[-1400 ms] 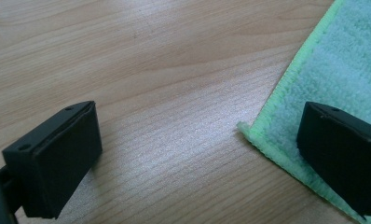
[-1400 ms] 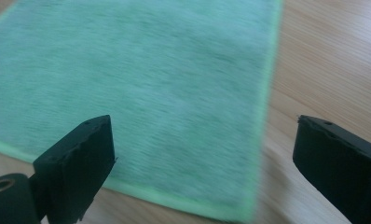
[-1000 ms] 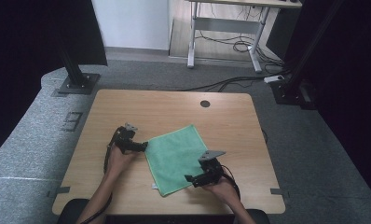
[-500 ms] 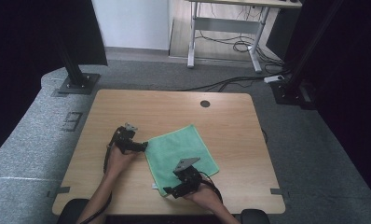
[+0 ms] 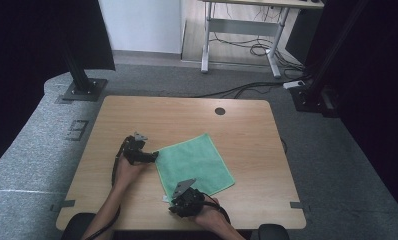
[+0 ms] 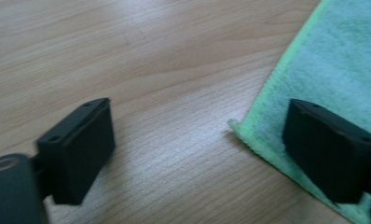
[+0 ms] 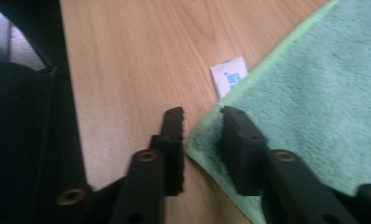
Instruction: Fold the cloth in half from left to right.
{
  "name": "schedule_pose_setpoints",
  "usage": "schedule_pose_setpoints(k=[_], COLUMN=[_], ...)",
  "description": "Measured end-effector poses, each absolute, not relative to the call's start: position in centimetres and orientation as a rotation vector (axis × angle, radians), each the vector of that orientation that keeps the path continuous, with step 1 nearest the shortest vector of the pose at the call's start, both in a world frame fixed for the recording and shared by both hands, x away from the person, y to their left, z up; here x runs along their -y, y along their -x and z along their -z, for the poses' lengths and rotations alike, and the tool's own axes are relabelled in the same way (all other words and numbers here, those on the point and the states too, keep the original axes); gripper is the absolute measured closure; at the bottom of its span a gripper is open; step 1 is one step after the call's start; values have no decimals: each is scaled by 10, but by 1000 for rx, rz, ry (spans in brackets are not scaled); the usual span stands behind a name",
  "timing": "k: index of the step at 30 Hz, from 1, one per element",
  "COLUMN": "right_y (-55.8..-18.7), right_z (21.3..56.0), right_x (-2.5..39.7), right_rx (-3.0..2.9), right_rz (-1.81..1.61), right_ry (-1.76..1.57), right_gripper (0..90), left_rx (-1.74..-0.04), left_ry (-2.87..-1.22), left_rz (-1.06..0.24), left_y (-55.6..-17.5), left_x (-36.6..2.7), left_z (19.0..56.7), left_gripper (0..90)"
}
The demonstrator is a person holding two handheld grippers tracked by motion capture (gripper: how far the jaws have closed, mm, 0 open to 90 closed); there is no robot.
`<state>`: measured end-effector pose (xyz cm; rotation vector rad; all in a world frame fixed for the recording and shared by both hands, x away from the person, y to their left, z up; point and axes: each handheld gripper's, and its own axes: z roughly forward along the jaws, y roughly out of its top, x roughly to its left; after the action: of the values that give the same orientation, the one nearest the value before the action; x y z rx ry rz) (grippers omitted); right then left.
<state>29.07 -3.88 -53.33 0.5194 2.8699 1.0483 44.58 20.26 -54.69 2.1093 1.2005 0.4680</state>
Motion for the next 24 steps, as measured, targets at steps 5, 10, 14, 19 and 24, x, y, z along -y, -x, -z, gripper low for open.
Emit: schedule_pose_setpoints(k=[5,10,14,19,24], right_y=[-291,-291,-292,-289,-288], right_z=[533,532,533,530,517], right_x=[38,36,28,9,11], right_rx=[-2841,-2845,-2871,-2885,-2855], right_rz=[-1010,-1007,-1044,-1066,-1116], right_ry=[-546,-536,-525,-458,-449], right_gripper=[849,856,856,857,856], left_rx=[-1118,-1111,-1170,-1233,-1217], left_ry=[-2108,-2088,-2068,-2040,-2023], left_rz=[-450,-379,-347,-337,-361], left_y=[-440,-435,-434,-430,-429], left_x=[-198,-191,-202,-217,-217], left_z=[546,545,542,537,527], left_gripper=[517,875,882,885,885])
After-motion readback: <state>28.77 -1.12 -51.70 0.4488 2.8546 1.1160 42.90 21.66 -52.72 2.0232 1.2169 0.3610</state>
